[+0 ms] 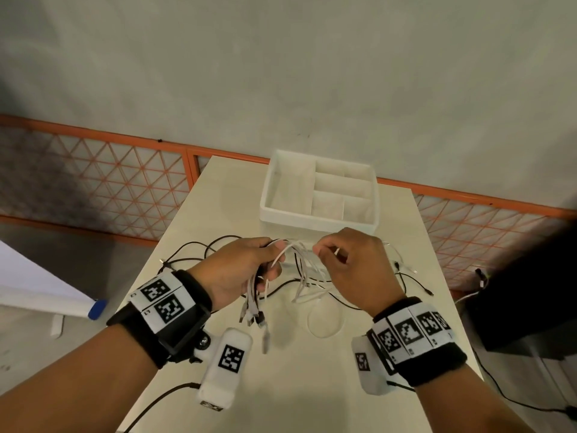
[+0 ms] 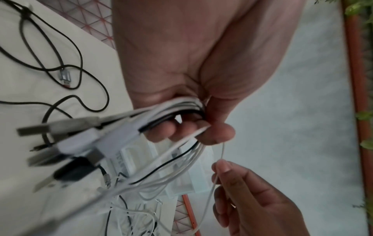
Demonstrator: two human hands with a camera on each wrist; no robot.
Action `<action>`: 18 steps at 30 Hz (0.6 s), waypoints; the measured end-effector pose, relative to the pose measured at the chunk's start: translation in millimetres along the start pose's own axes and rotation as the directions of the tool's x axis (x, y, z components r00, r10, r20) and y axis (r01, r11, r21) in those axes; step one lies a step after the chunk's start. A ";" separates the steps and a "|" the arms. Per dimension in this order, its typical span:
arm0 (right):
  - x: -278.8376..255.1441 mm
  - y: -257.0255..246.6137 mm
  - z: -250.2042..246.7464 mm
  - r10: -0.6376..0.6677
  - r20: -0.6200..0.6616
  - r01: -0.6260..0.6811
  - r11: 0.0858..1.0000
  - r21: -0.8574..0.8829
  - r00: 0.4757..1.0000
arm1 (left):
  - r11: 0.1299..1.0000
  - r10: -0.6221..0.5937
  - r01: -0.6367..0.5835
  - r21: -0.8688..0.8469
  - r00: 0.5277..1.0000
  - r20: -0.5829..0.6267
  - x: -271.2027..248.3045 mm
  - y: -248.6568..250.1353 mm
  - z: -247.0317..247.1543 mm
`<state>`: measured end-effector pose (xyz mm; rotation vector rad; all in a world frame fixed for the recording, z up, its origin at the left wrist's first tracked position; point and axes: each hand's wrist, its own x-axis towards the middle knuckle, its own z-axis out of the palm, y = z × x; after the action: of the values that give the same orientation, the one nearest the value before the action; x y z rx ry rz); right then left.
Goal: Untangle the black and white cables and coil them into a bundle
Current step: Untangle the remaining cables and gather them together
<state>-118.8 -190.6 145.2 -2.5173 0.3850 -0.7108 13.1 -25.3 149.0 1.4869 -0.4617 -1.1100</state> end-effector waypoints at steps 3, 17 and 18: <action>-1.0 7.0 -3.9 0.054 -0.073 -0.054 0.999 0.004 0.996 | 0.999 0.002 -0.003 -0.043 1.000 -0.009 -1.1 -1.2 -2.5; -9.7 -7.9 14.3 0.223 0.505 -0.283 0.958 0.046 0.834 | 0.942 0.115 -0.162 0.292 0.978 0.172 -15.6 14.5 2.7; -13.9 7.7 17.0 0.316 0.561 -0.337 0.939 -0.070 0.765 | 0.943 0.116 -0.160 0.292 0.980 0.163 -17.7 17.2 -2.1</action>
<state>-121.9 -185.1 122.8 -2.3877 0.5628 0.1782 11.6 -14.5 171.2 1.6167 -0.8578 -1.0721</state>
